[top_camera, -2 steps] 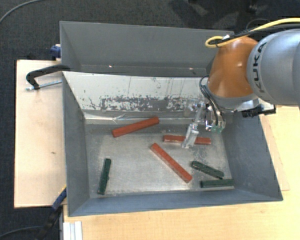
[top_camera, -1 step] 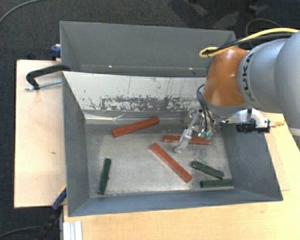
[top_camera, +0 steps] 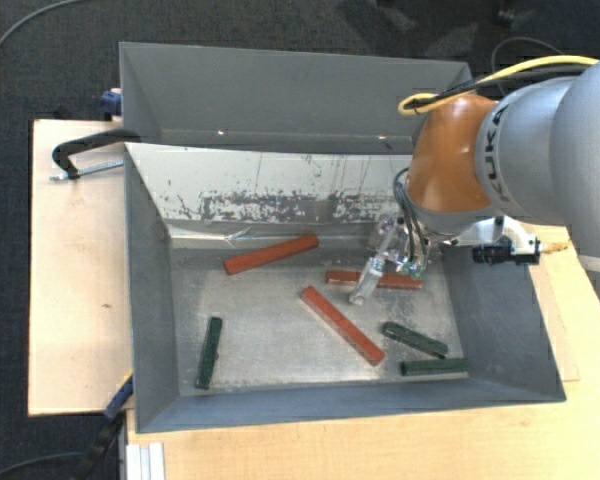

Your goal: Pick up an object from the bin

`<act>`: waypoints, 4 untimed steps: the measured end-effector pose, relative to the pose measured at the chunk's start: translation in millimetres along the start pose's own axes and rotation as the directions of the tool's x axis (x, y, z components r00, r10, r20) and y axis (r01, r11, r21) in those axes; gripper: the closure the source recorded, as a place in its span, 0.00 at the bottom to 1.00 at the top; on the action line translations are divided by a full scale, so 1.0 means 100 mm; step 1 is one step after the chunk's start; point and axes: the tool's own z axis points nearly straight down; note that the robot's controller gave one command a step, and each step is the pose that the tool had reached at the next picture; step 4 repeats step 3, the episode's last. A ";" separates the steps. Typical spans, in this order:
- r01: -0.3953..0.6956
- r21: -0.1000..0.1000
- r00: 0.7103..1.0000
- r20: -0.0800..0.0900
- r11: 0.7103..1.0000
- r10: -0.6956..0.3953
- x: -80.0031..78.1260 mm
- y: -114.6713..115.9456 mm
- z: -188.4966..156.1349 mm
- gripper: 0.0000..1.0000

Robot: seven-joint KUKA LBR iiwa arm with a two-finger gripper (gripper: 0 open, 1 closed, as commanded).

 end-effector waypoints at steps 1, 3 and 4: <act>0.000 0.000 1.000 0.000 1.000 0.000 0.00 0.00 0.00 1.00; 0.005 -0.004 1.000 0.007 1.000 -0.005 -0.04 0.03 -0.99 1.00; 0.005 -0.004 1.000 0.007 1.000 -0.005 -0.04 0.03 -0.99 1.00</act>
Offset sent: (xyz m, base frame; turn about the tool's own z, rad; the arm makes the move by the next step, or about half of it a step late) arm 0.0000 0.0000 0.0000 0.0000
